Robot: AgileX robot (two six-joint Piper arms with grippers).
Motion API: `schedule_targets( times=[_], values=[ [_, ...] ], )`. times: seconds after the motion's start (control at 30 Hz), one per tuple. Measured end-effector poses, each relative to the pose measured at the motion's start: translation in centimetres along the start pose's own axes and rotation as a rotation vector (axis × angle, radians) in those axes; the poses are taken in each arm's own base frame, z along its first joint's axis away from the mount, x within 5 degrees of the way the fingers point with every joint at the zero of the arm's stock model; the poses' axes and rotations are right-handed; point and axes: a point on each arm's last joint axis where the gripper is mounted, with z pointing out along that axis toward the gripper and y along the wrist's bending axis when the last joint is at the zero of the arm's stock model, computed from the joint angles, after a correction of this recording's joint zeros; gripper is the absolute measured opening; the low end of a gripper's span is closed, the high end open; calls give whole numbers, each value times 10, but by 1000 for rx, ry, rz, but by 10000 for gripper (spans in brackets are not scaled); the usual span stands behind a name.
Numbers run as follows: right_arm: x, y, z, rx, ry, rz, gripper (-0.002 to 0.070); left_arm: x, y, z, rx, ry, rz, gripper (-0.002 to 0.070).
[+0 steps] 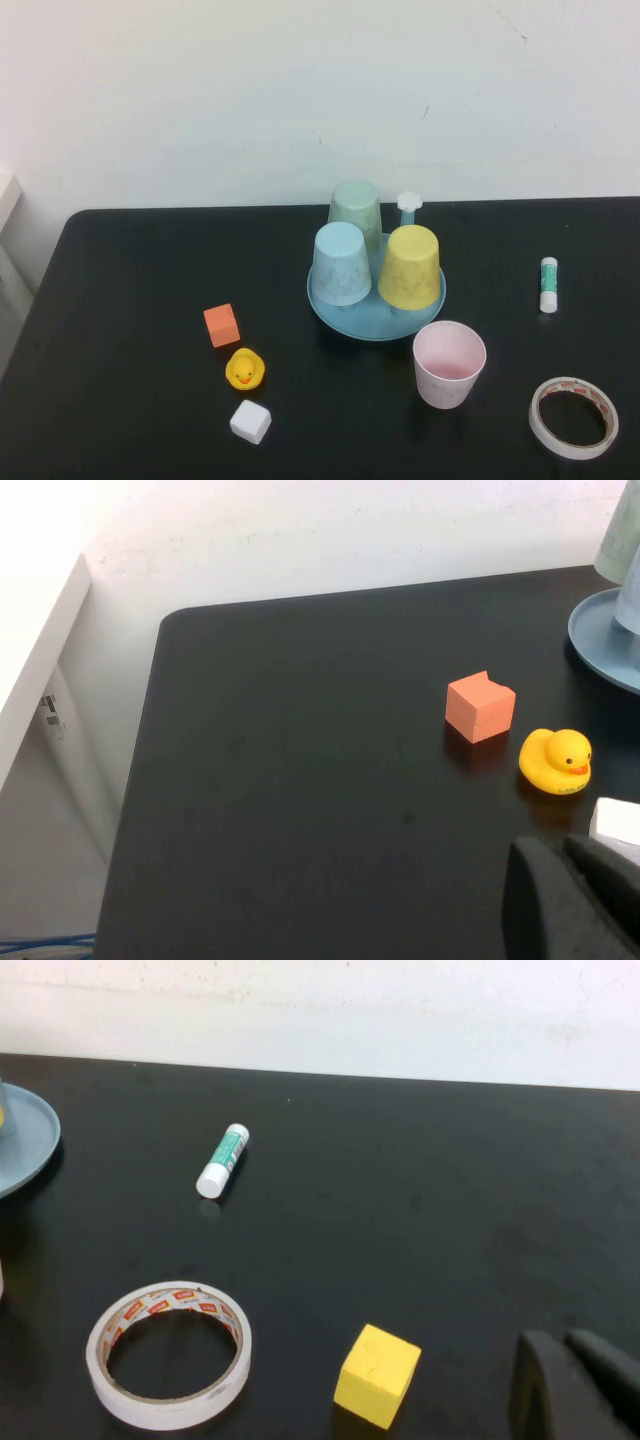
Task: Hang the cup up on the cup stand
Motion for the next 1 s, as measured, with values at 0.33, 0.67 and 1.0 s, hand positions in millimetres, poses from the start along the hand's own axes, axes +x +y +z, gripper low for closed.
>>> schedule_targets(
  times=[0.33,0.67,1.0],
  values=[
    [0,0,0,0,0,0,0,0,0,0,0,0,0,-1],
    [0,0,0,2,0,-5,0,0,0,0,0,0,22,-1],
    [0,0,0,2,0,-5,0,0,0,0,0,0,22,-1]
  ],
)
